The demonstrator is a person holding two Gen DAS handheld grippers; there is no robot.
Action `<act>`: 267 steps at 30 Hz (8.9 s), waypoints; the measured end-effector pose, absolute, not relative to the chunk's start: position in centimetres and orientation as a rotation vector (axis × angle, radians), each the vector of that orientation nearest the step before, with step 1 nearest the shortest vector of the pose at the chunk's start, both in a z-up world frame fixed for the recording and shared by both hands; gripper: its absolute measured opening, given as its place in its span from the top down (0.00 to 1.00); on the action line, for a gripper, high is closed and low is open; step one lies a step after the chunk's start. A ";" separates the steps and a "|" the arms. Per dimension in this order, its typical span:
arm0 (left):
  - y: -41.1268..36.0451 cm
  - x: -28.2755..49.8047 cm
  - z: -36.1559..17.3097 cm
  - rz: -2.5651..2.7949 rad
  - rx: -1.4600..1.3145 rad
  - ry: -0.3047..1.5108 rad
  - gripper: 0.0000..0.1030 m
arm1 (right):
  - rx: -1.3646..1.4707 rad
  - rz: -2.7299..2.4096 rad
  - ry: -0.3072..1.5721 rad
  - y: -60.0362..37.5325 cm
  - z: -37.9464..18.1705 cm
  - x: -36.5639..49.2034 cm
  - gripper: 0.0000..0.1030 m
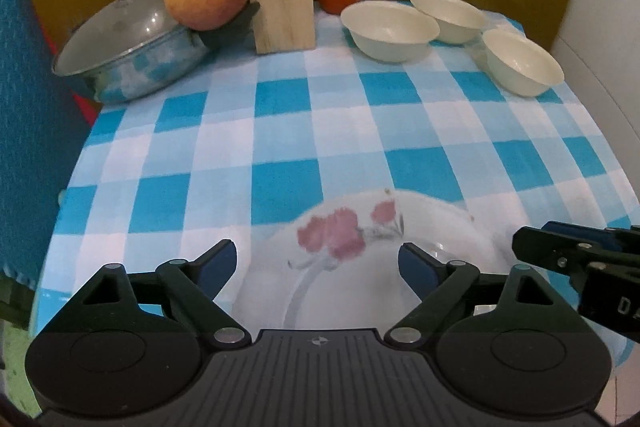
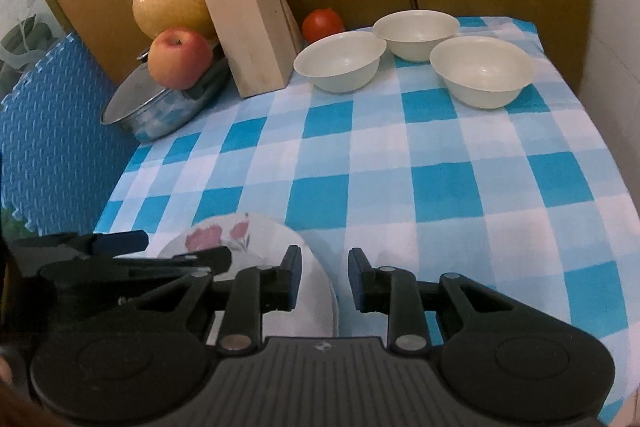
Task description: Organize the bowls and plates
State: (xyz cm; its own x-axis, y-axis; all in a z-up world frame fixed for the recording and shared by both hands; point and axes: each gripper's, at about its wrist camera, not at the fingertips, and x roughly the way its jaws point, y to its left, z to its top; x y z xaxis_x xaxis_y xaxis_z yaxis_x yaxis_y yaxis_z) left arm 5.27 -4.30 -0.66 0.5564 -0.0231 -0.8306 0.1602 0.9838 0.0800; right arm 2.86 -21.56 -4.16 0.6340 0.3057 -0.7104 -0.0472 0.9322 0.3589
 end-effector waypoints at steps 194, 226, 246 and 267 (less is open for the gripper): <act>-22.0 22.7 -3.7 -0.396 0.081 1.053 0.66 | 0.729 -0.153 0.860 -39.5 -9.5 17.0 0.86; -21.3 21.8 -2.2 -0.414 0.081 1.023 0.67 | 0.698 -0.100 0.819 -38.5 -7.5 16.0 0.89; -18.6 19.5 0.4 -0.362 0.085 0.975 0.67 | 0.662 -0.006 0.797 -35.3 -5.8 14.7 0.89; -13.8 17.3 2.4 -0.288 0.073 0.954 0.66 | 0.608 0.104 0.817 -30.6 -4.6 13.5 0.89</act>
